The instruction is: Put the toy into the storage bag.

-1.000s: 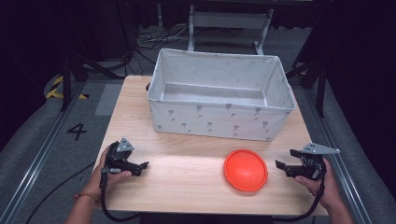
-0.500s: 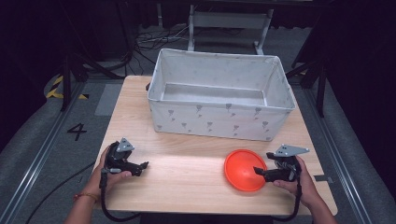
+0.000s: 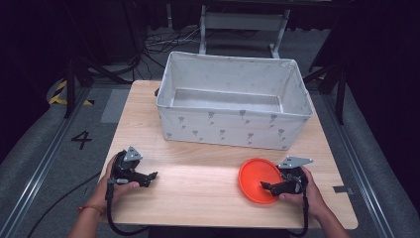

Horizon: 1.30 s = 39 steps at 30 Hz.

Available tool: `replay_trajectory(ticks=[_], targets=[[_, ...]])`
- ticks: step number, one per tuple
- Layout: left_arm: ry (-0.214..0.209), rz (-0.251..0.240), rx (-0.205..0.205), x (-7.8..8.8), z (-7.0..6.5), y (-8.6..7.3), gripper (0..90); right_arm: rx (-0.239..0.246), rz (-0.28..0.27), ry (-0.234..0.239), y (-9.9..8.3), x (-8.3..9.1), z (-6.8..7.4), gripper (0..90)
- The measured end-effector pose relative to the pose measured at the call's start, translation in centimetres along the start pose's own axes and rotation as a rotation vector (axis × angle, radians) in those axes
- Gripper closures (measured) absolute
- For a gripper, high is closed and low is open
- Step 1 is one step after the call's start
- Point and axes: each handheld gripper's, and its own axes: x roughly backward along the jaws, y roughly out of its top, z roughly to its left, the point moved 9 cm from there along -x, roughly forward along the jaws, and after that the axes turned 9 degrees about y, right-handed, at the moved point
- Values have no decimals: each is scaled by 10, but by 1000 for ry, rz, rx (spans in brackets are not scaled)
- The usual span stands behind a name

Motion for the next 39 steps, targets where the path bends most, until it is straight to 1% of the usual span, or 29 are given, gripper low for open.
replay_trajectory(ticks=[2, 4, 7, 8, 9, 10, 11, 13, 14, 17, 21, 23, 27, 28, 29, 30, 31, 33, 39], targets=[[0, 0, 0, 0, 0, 0, 1, -10, -1, -6, 1, 0, 0, 165], [0, 0, 0, 0, 0, 0, 1, -12, 0, -12, 2, 2, -1, 222], [-2, 1, 4, 0, 0, 0, 1, -29, -19, -17, 3, 5, -5, 415], [-2, 1, 4, 0, 0, 0, 1, -51, -31, -13, 3, 8, -8, 477], [-4, 1, 2, 0, 0, 0, 1, -69, -39, -4, 2, 9, -10, 519], [-4, 1, 2, 0, 0, 0, 1, -82, -48, 2, 2, 10, -11, 545], [-5, 1, 1, 0, 0, 0, 1, -86, -55, 6, 2, 10, -12, 560], [-5, 1, 1, 0, 0, 0, 1, -87, -57, 16, 3, 10, -11, 596], [-5, 1, 1, 0, 0, 0, 1, -80, -65, 15, 3, 11, -12, 617], [-4, 1, 1, 0, 0, 0, 1, -83, -78, 22, 5, 15, -11, 670], [-3, 1, -2, 0, 0, 0, 3, -75, -101, 29, 9, 20, -11, 714], [-3, 1, -3, 0, 0, 0, 3, -60, -124, 32, 13, 25, -9, 745], [-3, 1, -2, 0, 0, 0, 3, -43, -136, 39, 17, 31, -5, 768], [-3, 1, -2, 0, 0, 0, 3, -26, -147, 45, 20, 35, -2, 784], [-3, 1, -2, 0, 0, 0, 3, -26, -147, 45, 20, 35, -2, 784], [-3, 1, -3, 0, 0, 0, 3, -12, -163, 55, 25, 40, 2, 799], [-2, 1, -3, 0, 0, 0, 3, -12, -163, 55, 25, 40, 2, 799], [1, 1, 2, 0, 0, 0, 4, -2, -179, 69, 29, 46, 6, 809], [3, -1, 1, 0, 0, 0, 4, 67, -173, 69, 39, 54, 18, 816]])
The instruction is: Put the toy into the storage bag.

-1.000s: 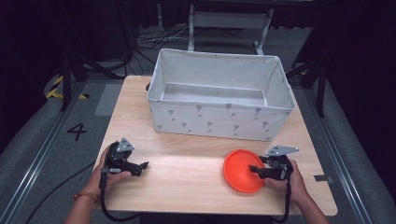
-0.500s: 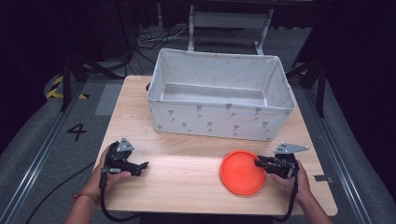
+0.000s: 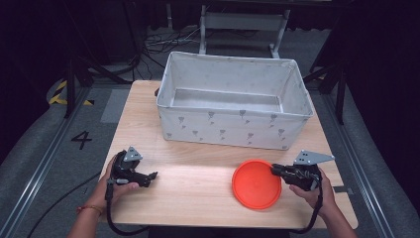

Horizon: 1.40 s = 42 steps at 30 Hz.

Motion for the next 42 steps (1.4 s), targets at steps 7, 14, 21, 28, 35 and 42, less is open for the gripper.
replay_trajectory(ticks=[7, 14, 21, 28, 35, 42], targets=[[7, -3, 1, 0, 0, 0, 4, 98, 30, -7, 20, 6, 19, 819], [5, -3, 1, 0, 0, 0, 4, 218, 109, -9, 43, 8, 39, 821], [8, -3, 1, 0, 1, 0, 4, 311, 172, -10, 62, 9, 55, 822], [9, -2, -1, 0, 1, 0, 4, 343, 197, -12, 73, 17, 58, 823], [8, -2, 1, 0, 0, 0, 4, 340, 190, -22, 84, 32, 52, 823], [11, -3, 2, 0, 0, 0, 4, 323, 162, -51, 105, 62, 43, 823]])
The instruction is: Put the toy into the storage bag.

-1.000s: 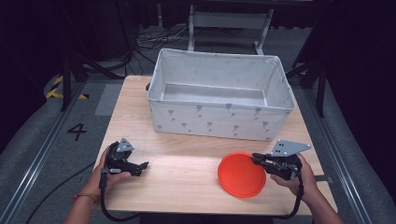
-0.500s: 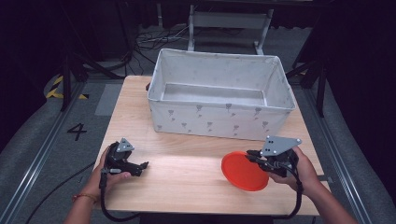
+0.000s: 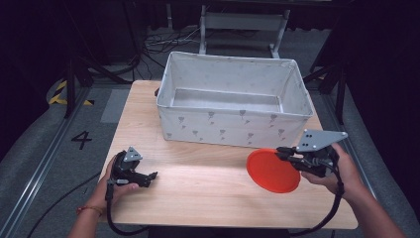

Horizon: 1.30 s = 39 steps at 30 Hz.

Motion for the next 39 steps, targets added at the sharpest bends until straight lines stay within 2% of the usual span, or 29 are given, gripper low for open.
replay_trajectory(ticks=[1, 10, 14, 28, 39], targets=[[0, 0, 0, 0, 0, 0, 4, 0, 0, 0, 0, 0, 0, 823], [-1, 0, 2, 0, 0, 0, 4, -11, -32, -35, 16, 40, -19, 824], [2, 0, 4, 0, 0, 0, 4, -3, -32, -49, 23, 52, -25, 824], [0, 0, 5, 0, 0, 0, 4, 7, -23, -79, 52, 78, -44, 824], [2, 0, 12, 0, -1, 0, 4, 22, -16, -110, 86, 98, -66, 824]])
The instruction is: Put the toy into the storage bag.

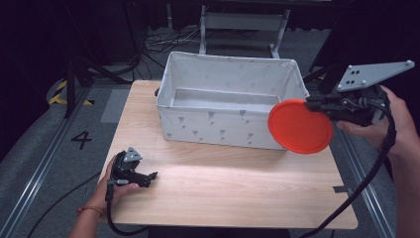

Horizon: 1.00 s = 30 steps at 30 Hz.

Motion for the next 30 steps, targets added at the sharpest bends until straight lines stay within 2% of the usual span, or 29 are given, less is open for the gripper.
replay_trajectory(ticks=[12, 16, 19, 23, 26, 30], targets=[[1, 0, -5, 0, 1, 0, 4, 9, -21, -36, 31, 6, -33, 824], [0, 0, -3, 0, 0, 0, 4, 8, -6, -40, 38, 1, -47, 824], [1, -1, -3, 0, 0, 0, 4, 4, 6, -39, 41, -3, -57, 824], [-3, 0, -1, 0, 0, 0, 4, -11, -11, -30, 41, -10, -74, 824], [-2, -1, -3, 0, 0, 0, 4, -22, -13, -40, 40, -16, -86, 824], [-3, -1, -2, 0, 0, 0, 4, -40, 13, -59, 36, -31, -101, 824]])
